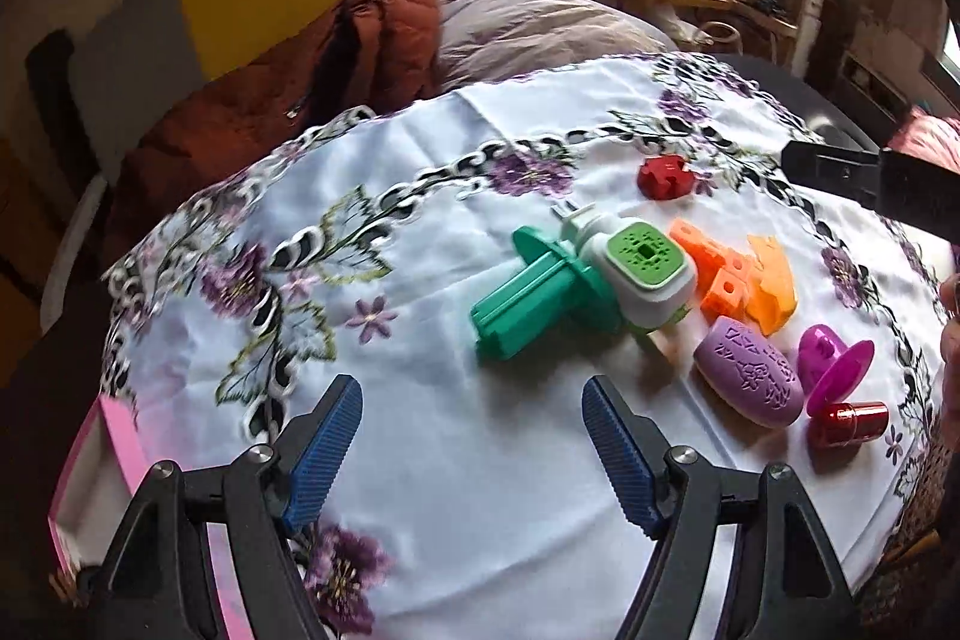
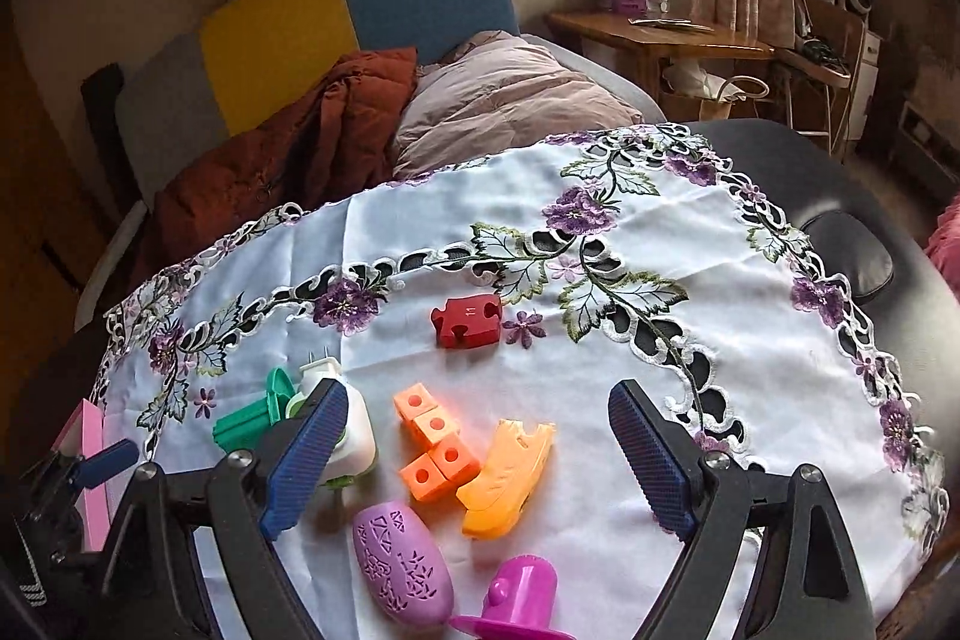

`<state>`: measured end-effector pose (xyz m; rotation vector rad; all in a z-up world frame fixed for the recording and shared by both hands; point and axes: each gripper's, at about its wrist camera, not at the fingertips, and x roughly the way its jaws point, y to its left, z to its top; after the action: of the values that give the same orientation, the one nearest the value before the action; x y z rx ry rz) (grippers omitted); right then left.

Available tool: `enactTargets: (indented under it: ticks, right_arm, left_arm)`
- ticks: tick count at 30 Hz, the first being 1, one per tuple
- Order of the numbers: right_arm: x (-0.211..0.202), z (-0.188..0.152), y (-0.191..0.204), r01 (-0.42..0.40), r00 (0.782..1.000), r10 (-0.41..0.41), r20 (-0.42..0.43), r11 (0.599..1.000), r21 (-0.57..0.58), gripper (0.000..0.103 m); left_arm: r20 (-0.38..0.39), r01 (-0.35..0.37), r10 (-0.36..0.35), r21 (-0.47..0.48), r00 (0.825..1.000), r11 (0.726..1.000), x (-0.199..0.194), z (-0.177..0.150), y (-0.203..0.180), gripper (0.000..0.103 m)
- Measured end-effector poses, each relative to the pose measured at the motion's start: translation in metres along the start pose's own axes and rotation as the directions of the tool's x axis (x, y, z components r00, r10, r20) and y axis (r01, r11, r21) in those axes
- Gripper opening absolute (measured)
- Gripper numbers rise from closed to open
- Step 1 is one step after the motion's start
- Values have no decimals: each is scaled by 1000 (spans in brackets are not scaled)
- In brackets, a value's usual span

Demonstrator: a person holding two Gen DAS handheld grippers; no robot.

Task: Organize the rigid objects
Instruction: 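Grasp the green spool with the left gripper, then lift the green spool with the left gripper while the right grasps the red cylinder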

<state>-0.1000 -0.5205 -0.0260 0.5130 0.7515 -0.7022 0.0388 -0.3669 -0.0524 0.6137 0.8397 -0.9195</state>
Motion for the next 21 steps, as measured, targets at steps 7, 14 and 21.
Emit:
enactTargets:
  ticks: [7, 14, 21]
  right_arm:
    - [1, 2, -6, -8, 1000, 8, -4, 1000, 27, 89]
    - [4, 3, -9, -3, 1000, 3, -9, 999, 39, 89]
    - [-2, 8, -32, -11, 1000, 7, 29, 988, 152, 89]
  left_arm:
    - [-51, 46, -39, 133, 998, 990, 38, 25, -14, 78]
    - [-103, 78, -66, 115, 993, 990, 74, 27, -10, 41]
    - [-51, 122, -124, -29, 991, 992, 55, -5, 1, 29]
